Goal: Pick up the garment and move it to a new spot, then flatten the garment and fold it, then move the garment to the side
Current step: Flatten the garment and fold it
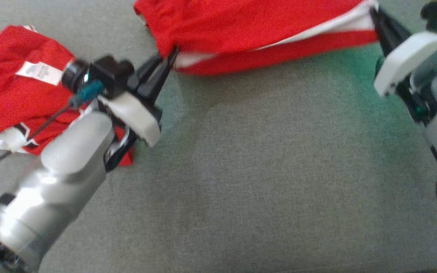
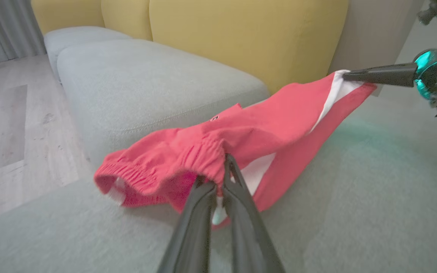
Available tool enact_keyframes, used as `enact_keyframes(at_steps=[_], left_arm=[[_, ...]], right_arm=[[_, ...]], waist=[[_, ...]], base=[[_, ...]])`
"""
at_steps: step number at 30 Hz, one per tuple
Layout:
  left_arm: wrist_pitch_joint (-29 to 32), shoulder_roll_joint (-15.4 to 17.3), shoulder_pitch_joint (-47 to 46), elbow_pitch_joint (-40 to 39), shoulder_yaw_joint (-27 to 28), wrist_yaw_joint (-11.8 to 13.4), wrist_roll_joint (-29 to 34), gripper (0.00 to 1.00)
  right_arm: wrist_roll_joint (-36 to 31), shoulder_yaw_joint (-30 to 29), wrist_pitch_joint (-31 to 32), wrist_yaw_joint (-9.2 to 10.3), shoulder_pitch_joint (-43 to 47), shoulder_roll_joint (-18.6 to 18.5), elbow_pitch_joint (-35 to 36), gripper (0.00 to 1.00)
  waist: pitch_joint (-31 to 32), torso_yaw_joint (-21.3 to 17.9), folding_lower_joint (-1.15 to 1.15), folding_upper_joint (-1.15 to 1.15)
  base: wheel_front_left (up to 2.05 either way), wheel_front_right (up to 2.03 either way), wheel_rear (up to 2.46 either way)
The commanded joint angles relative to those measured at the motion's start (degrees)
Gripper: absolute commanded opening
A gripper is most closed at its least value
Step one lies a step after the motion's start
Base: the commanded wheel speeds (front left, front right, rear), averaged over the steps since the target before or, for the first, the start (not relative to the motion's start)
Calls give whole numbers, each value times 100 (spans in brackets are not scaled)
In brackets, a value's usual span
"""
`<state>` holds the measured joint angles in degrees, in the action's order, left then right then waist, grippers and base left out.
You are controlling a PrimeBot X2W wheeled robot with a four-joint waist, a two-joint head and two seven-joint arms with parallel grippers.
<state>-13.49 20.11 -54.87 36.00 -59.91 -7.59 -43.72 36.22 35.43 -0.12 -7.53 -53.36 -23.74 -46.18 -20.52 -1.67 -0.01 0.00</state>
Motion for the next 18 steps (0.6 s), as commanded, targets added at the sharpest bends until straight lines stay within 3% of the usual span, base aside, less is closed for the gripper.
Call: enact_keyframes(at_steps=[1, 10, 18], left_arm=[[38, 259, -107, -154, 91, 11, -48, 0], [152, 439, 602, -271, -512, 16, -127, 0], [42, 299, 1062, -369, -650, 143, -127, 0]], right_arm=[[146, 131, 108, 4, 162, -147, 222, 0], [1432, 1135, 1492, 4, 956, -1229, 1045, 0], [2083, 1499, 1880, 4, 1444, -1808, 1638, 0]], waist=[[217, 93, 1, 0], [798, 209, 1, 0], [1202, 145, 1, 0]], base=[[0, 0, 0], [0, 0, 0], [0, 0, 0]])
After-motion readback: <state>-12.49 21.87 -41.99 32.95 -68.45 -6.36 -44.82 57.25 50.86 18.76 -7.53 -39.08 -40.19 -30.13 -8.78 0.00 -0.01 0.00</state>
